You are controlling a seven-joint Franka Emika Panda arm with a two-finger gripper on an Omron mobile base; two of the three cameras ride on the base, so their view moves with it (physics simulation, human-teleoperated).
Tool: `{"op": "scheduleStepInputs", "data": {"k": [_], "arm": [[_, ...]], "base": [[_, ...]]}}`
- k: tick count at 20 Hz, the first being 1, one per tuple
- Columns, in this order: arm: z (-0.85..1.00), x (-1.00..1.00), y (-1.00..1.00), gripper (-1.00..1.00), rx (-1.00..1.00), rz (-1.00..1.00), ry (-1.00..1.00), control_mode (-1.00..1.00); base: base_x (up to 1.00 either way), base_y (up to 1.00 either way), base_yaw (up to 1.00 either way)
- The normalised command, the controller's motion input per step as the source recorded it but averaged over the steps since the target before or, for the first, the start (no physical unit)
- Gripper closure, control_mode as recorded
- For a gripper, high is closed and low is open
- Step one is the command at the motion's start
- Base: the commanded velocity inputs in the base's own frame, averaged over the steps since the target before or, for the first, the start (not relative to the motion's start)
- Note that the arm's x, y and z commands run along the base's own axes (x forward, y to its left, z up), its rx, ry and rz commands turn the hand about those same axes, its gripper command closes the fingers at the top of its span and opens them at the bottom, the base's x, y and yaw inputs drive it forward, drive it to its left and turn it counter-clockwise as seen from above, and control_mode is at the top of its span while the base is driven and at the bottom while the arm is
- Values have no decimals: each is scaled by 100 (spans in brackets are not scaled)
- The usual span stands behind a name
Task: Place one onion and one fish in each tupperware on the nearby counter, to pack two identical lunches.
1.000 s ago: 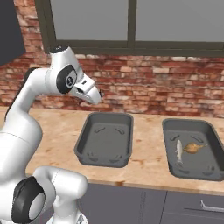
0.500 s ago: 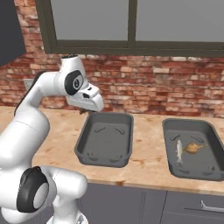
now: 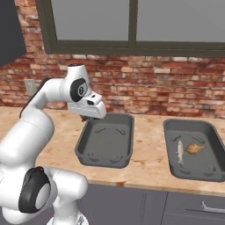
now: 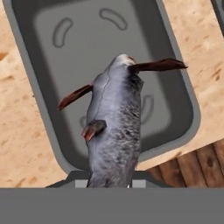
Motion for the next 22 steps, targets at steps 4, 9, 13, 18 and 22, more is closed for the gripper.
{"op": "scheduleStepInputs", "data": {"k": [4,9,13,18,22], "arm": [[-40,4,0,100,5,9,0,-100],[-40,13,0,100,5,8,0,-100],[-34,28,-9,100,2,2,0,-100],[-32,35,-20,100,2,0,0,-100],[-49,21,-2,100,2,0,0,-100]], "base": [[0,0,0],[0,0,0],[0,0,0],[0,0,0],[0,0,0]]}}
